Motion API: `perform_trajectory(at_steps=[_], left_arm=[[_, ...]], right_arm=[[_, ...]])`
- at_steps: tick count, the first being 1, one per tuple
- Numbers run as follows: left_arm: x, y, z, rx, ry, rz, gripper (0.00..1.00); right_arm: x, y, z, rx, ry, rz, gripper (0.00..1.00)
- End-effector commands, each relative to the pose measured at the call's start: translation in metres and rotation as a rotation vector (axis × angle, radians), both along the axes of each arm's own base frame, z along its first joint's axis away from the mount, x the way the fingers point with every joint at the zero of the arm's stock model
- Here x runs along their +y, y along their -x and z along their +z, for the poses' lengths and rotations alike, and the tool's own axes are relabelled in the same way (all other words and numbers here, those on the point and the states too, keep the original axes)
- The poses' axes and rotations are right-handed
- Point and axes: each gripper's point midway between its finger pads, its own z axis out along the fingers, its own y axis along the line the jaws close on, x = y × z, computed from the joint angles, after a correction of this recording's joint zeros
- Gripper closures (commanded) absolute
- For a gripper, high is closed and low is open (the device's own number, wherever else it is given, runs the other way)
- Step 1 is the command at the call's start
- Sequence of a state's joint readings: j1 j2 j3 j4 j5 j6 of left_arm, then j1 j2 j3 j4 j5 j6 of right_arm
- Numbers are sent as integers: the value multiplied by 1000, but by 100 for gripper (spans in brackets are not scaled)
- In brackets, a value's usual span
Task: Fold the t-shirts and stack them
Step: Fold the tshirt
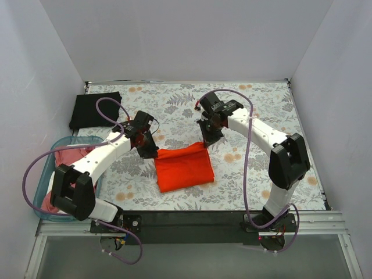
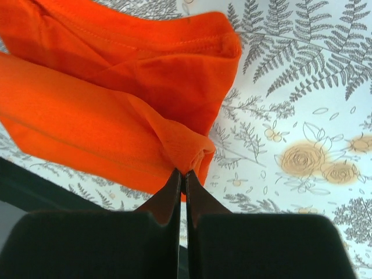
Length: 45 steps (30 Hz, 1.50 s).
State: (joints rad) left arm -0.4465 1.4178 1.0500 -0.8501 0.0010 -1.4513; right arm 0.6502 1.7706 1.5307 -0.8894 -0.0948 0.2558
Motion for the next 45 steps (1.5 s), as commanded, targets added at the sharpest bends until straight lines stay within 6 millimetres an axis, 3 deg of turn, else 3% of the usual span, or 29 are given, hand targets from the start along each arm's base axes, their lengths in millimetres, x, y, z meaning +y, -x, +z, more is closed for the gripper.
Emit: perform_trajectory(at_steps=[1, 5, 7, 8, 9, 10, 11, 15, 16, 20, 22, 23, 24, 25, 26, 28, 29, 33, 34, 35, 36, 37, 39, 40, 43, 44, 45], left_arm=[[6, -14, -6, -49, -25, 6, 100], [12, -23, -25, -33, -51, 26, 96], [11, -29, -30, -43, -56, 26, 85], [13, -31, -31, -51, -66, 32, 80], [12, -37, -31, -72, -65, 34, 67], [12, -40, -30, -83, -66, 31, 61], [14, -44, -27, -108, -74, 36, 56], [17, -60, -3, -204, -89, 50, 39], [18, -63, 12, -245, -78, 58, 37], [20, -59, 40, -349, -40, 54, 36], [22, -50, 35, -363, -39, 38, 36], [23, -45, 42, -389, -23, 30, 36], [19, -44, 43, -407, -2, 14, 36], [8, -37, 45, -407, 59, -33, 36], [4, -27, 38, -400, 88, -56, 36], [-16, -24, 41, -432, 198, -102, 38], [-25, -16, 31, -407, 248, -133, 40], [-44, -35, 26, -426, 330, -125, 49], [-42, -41, 22, -419, 334, -85, 56], [-40, -46, 16, -412, 334, -60, 58], [-40, -54, 16, -430, 356, -47, 60], [-34, -62, 2, -399, 360, -5, 63], [-28, -76, -7, -395, 369, 36, 66], [-27, -86, -17, -385, 368, 47, 66], [-25, -106, -30, -356, 372, 71, 68], [-22, -109, -51, -307, 354, 83, 69], [-21, -112, -56, -292, 351, 93, 69]], right_arm=[[7, -27, -10, -38, -28, 22, 99], [6, -38, -32, -20, -13, 2, 99], [2, -43, -41, -15, 1, -23, 96], [1, -45, -42, -18, 7, -35, 89], [0, -46, -42, -21, 9, -41, 82], [-1, -49, -39, -31, 6, -51, 68], [-3, -53, -36, -50, 12, -62, 62], [-8, -65, -5, -147, -1, -103, 56], [-14, -68, 11, -203, 2, -124, 56], [-24, -70, 39, -336, -61, -146, 52], [-31, -53, 38, -325, -137, -133, 52], [-19, -42, 43, -301, -244, -82, 52], [-8, -44, 51, -342, -338, -51, 51], [-3, -36, 65, -371, -425, -13, 50], [6, -13, 50, -299, -508, 46, 48], [23, -13, 65, -363, -648, 106, 46], [28, 0, 55, -295, -691, 126, 46], [51, -3, 50, -225, -807, 204, 48], [55, -7, 35, -185, -806, 202, 48], [60, -9, 34, -176, -837, 229, 48], [62, -13, 32, -157, -850, 222, 48], [63, -20, 14, -118, -843, 203, 48], [67, -34, 8, -111, -856, 202, 48], [64, -44, -13, -72, -840, 166, 48], [58, -72, -42, -28, -848, 97, 49], [56, -78, -47, -13, -854, 87, 50], [54, -85, -53, -3, -858, 72, 51]])
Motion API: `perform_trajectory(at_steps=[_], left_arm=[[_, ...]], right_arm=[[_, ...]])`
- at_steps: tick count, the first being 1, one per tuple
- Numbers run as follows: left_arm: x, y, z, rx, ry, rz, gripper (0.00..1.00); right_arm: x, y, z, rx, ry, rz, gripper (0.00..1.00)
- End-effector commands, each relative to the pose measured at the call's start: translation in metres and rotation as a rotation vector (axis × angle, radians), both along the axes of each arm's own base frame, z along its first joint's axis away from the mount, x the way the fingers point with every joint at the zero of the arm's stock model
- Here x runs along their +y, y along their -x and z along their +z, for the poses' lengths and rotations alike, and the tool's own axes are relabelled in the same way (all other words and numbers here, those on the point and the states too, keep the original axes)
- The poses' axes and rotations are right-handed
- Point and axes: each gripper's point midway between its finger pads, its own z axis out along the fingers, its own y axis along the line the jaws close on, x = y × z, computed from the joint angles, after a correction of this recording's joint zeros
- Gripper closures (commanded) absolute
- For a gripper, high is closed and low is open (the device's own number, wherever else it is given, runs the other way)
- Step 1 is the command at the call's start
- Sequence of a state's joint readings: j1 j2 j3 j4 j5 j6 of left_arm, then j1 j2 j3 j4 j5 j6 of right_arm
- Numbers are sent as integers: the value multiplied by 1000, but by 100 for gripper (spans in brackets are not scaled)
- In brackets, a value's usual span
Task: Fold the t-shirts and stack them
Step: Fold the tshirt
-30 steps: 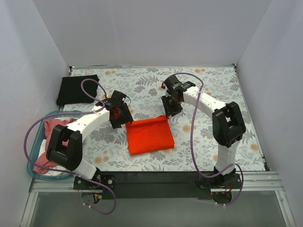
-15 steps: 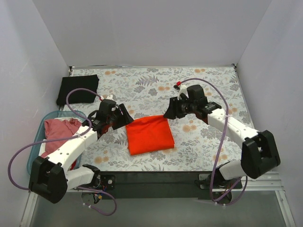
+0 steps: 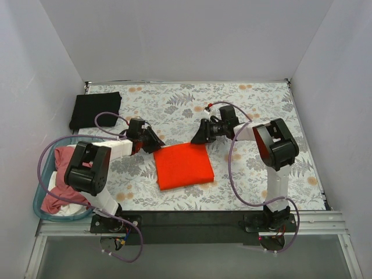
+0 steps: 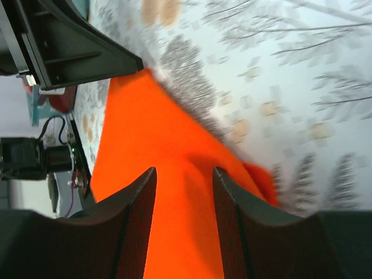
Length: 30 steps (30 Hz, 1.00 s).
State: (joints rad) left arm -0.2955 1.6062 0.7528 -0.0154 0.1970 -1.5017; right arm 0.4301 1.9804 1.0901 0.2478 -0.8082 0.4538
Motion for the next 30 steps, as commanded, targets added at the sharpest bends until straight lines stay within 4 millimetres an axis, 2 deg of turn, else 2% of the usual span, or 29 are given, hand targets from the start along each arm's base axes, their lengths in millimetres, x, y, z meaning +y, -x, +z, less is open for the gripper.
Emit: perform_trajectory(at_steps=[1, 4, 7, 8, 9, 11, 12, 13, 14, 15, 16, 18, 19, 20, 21, 22, 23, 24, 25, 27, 28, 29, 30], left_arm=[[0, -30, 0, -30, 32, 27, 69], [13, -41, -13, -12, -8, 56, 69], [18, -51, -13, -27, -41, 47, 69], [16, -60, -4, -52, -43, 37, 68], [17, -59, -2, -47, -58, 18, 66], [13, -62, 13, -77, -46, -4, 62], [12, -62, 20, -88, -43, -10, 59], [10, -62, 42, -134, -30, -16, 52], [8, -60, 51, -153, -26, -21, 49], [5, -52, 58, -161, -29, -32, 46], [3, -47, 79, -209, -21, -36, 42], [-5, -28, 93, -224, -18, -48, 41], [-7, -15, 89, -208, -16, -55, 41], [-11, -2, 105, -231, 14, -55, 41], [-21, 17, 102, -202, 23, -90, 41], [-25, 36, 92, -163, 34, -109, 41], [-29, 51, 95, -140, 63, -114, 43], [-43, 71, 93, -106, 103, -163, 45], [-44, 91, 75, -43, 121, -178, 46], [-51, 116, 63, 55, 193, -179, 51], [-53, 127, 57, 95, 224, -194, 53], [-51, 140, 41, 138, 235, -191, 57], [-50, 144, 37, 165, 250, -170, 58]], right_arm=[[-6, -41, 1, -6, -84, -33, 51], [-21, -59, -12, 27, -89, -83, 51], [-31, -68, -3, 21, -110, -106, 49], [-30, -67, 3, 15, -118, -100, 48], [-31, -68, 19, -15, -131, -99, 47], [-29, -63, 37, -39, -150, -87, 47], [-32, -56, 39, -38, -150, -88, 47], [-32, -52, 59, -74, -164, -83, 46], [-34, -47, 66, -89, -172, -81, 46], [-37, -37, 65, -71, -170, -82, 46], [-38, -28, 80, -96, -185, -73, 46], [-40, -9, 96, -110, -212, -43, 46], [-42, 10, 85, -62, -207, -32, 46], [-43, 22, 86, -49, -218, -6, 46], [-45, 34, 89, -46, -226, 7, 46], [-48, 53, 76, 3, -218, 19, 46], [-50, 66, 70, 28, -220, 35, 46], [-51, 77, 70, 31, -223, 51, 46], [-55, 95, 55, 79, -211, 60, 46], [-59, 111, 41, 130, -206, 75, 46], [-63, 123, 28, 171, -193, 77, 46], [-64, 127, 20, 197, -184, 73, 46], [-66, 131, 6, 247, -167, 62, 46]])
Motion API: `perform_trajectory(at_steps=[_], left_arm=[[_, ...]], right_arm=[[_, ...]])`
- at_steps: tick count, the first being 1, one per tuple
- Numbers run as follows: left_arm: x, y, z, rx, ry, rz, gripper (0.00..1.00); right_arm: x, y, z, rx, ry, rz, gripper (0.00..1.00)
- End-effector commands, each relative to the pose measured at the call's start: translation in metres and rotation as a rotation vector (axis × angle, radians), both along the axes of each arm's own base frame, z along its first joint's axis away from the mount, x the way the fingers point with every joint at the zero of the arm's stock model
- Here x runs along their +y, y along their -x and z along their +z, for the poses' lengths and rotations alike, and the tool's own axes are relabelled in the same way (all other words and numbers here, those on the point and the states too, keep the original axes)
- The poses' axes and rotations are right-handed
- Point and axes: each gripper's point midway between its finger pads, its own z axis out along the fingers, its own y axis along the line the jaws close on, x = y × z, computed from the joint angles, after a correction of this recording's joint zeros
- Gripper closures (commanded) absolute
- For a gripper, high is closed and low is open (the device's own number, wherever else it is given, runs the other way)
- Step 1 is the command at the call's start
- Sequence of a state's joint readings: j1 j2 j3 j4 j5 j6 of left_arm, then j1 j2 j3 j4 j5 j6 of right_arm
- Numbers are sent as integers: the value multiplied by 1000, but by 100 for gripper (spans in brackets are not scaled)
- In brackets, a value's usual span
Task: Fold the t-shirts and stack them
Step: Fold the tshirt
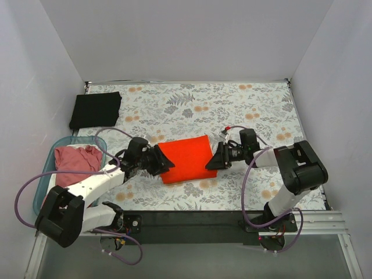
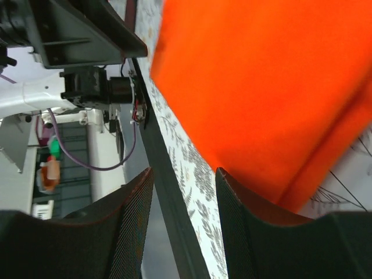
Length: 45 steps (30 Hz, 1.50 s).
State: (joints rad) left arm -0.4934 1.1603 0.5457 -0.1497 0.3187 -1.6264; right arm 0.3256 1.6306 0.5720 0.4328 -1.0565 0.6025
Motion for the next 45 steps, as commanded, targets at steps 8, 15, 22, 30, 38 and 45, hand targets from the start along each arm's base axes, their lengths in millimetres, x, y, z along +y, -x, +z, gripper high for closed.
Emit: perform_trajectory(at_steps=[8, 15, 22, 30, 38, 45], left_arm=[[28, 47, -68, 355, -57, 144, 69], [53, 35, -46, 263, -118, 232, 68], [115, -8, 17, -47, -405, 388, 44], [175, -23, 44, -248, -661, 529, 21], [171, -26, 38, -282, -594, 539, 20], [171, -30, 23, -222, -583, 506, 19]], right_arm=[[-17, 24, -66, 255, 93, -46, 52], [-16, 16, -23, 138, 73, -59, 50], [10, -8, 8, -264, 448, -3, 48], [101, 28, 39, -624, 705, 115, 44], [156, 51, 12, -803, 941, 206, 44], [177, 56, -13, -846, 991, 248, 44]])
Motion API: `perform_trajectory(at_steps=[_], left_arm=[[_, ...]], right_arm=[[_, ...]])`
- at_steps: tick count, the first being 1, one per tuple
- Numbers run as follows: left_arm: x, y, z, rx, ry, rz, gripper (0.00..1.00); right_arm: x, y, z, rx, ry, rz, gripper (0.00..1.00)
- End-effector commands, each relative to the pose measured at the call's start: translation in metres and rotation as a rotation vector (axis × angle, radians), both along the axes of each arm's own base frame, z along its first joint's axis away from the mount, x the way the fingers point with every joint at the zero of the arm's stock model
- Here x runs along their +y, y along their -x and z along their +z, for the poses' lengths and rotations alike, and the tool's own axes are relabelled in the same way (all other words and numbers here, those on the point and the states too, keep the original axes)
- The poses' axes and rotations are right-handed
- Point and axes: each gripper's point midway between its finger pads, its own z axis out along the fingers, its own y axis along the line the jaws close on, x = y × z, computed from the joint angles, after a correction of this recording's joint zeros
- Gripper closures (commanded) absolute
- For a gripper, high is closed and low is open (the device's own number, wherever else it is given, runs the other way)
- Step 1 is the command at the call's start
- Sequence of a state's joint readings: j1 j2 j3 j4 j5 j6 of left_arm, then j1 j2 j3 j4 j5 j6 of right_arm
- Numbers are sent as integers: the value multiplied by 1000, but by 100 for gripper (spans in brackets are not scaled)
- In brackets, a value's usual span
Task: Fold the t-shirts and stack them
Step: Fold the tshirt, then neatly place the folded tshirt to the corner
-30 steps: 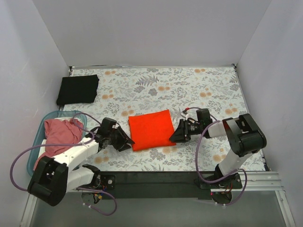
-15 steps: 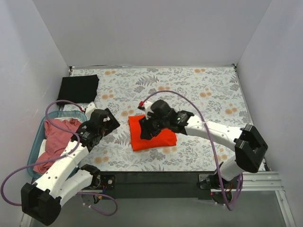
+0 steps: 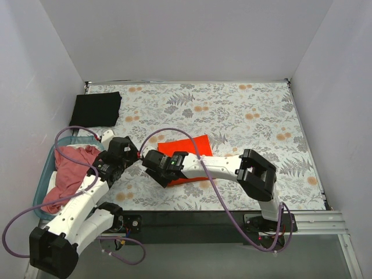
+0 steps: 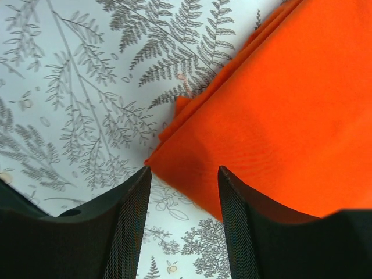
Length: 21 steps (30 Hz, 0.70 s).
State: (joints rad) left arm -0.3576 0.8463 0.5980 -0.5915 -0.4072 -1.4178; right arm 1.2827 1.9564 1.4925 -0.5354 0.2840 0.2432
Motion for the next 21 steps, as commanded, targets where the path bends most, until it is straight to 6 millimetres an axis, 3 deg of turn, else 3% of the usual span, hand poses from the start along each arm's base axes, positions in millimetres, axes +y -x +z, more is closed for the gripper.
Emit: perform_trajectory(at_steps=[1, 7, 17, 21], left_arm=[[-3, -13, 4, -30, 42, -15, 19], [4, -21, -13, 38, 119, -7, 19], [12, -25, -11, 18, 130, 15, 21], [14, -26, -11, 22, 128, 23, 21]], right_arm=[[6, -6, 1, -62, 40, 16, 44], [9, 4, -16, -41, 75, 55, 45], [1, 4, 18, -89, 8, 57, 45], [5, 8, 14, -78, -16, 94, 45]])
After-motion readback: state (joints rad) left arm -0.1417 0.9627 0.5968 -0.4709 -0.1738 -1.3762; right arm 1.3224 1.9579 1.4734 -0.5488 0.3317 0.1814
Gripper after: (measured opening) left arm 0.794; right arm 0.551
